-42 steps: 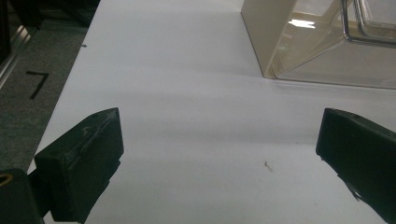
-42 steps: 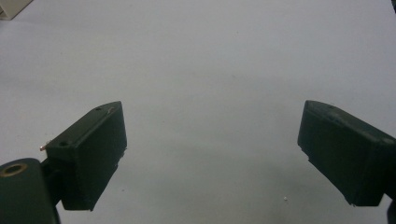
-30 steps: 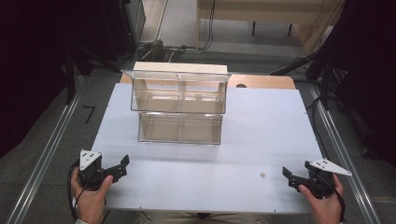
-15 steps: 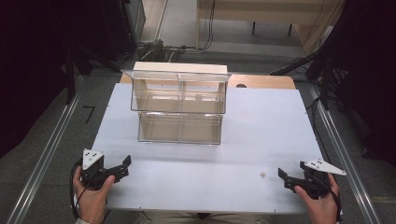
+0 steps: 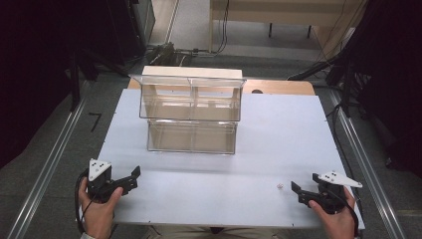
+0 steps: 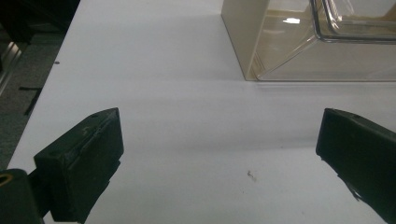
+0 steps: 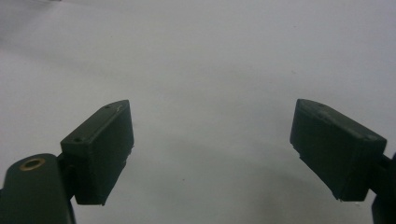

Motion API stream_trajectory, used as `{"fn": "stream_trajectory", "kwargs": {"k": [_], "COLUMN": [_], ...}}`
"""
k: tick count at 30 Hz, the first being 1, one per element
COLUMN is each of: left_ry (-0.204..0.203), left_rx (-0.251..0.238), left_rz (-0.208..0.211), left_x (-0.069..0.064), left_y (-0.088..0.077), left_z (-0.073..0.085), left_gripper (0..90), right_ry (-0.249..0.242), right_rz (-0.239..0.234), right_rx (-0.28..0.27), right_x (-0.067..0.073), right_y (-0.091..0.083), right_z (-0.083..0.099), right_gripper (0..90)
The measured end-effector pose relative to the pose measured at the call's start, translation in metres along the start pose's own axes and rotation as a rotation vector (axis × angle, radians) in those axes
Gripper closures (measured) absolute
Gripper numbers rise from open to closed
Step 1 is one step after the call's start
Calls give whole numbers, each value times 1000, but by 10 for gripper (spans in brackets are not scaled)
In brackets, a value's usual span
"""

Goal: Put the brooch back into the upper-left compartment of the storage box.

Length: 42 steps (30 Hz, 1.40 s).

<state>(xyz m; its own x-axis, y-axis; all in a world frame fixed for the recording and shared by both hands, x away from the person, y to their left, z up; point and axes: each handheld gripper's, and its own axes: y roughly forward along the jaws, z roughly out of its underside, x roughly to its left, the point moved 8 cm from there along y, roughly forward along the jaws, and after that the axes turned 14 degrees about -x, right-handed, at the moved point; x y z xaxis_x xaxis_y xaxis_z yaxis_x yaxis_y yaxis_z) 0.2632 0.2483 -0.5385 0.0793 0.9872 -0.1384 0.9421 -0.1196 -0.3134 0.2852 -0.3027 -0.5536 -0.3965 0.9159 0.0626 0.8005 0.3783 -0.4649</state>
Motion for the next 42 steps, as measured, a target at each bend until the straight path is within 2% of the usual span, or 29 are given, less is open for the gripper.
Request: {"fn": "stream_trajectory", "kwargs": {"k": [12,21,31,42], "left_ry": [-2,-2,-2,-1], "left_rx": [-1,0,1,4], "left_rz": [2,3,4,4], "left_x": [-1,-2,-2,-2], "left_y": [0,1,1,2], "left_z": [0,1,1,1], "left_gripper": [14,14,14,14], "right_ry": [6,-15,-29,-57], "right_rz": [-55,-103,-127,-164], "right_rx": [15,22,33,54], "right_x": [14,24,31,40], "right_y": [4,7,11,16], "right_z": [2,2,3,7], "right_gripper": [194,302,372,506]}}
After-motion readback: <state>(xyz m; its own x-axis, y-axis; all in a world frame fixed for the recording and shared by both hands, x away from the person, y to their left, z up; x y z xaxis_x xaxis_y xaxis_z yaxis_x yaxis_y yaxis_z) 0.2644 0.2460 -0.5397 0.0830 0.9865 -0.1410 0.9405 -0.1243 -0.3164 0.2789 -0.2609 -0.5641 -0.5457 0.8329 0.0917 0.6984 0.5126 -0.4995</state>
